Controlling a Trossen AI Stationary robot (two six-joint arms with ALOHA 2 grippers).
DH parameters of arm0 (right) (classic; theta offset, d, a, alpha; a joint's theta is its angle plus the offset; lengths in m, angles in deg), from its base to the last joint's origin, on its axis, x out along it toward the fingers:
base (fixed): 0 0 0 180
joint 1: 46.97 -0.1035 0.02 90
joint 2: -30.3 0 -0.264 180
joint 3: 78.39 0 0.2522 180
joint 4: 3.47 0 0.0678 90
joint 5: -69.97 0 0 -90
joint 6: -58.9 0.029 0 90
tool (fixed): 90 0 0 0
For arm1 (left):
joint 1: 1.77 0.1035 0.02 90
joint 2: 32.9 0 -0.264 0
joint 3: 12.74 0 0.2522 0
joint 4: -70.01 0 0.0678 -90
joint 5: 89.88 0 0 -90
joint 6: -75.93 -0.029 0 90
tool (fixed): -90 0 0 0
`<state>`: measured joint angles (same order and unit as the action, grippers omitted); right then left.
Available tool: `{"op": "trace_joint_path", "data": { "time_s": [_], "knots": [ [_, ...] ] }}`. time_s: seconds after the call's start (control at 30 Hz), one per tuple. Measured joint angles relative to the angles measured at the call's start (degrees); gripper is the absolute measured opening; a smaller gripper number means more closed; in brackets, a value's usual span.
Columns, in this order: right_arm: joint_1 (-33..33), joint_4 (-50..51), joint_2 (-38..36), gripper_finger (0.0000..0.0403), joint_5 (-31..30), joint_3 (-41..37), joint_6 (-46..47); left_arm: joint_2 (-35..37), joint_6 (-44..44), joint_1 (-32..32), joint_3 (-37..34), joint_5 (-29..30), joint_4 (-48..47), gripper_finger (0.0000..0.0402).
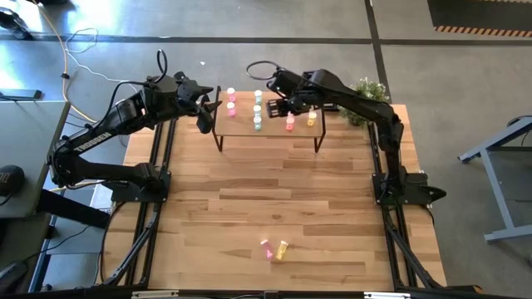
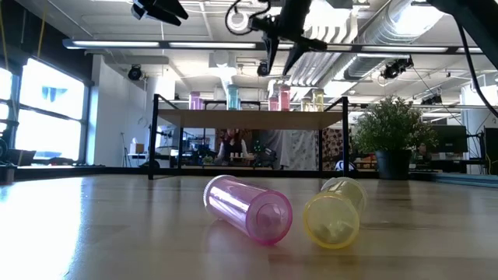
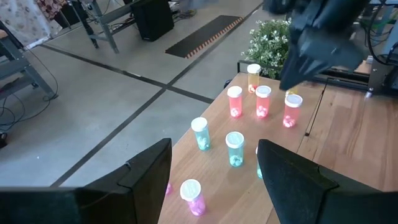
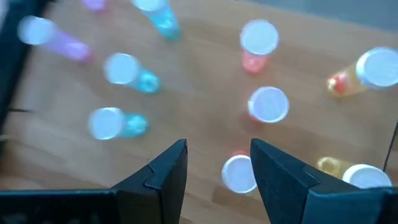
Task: Pick and place medicine bottles onto shelf by color
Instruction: Put the pink pill bottle on the shelf aligned with the other pink pill bottles
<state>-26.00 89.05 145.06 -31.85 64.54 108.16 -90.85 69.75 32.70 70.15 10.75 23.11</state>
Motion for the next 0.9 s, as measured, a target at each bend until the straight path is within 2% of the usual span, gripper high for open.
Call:
{"op": "trace_joint_path", "data": {
  "time_s": [0.23, 0.47, 0.7, 0.9],
  "knots": [
    [-4.32, 2.31, -0.08, 0.0167, 0.54, 5.86, 0.91, 0.00, -0.01, 0.00, 0.00, 0.00, 0.00, 0.0227],
    [-11.70, 3.86, -0.74, 0.0167, 6.54, 4.21, 10.38, 0.00, -0.68, 0.00, 0.00, 0.18, -0.02, 0.0227],
    [-19.07, 4.95, -0.74, 0.0167, 8.03, 4.14, 19.68, 0.00, -2.88, 0.00, 0.00, 0.48, -0.02, 0.0227],
    [-24.81, 6.40, -0.66, 0.0167, 8.24, 4.14, 21.32, -0.01, -1.52, 0.00, 0.00, 0.29, -0.09, 0.0227]
  ]
}}
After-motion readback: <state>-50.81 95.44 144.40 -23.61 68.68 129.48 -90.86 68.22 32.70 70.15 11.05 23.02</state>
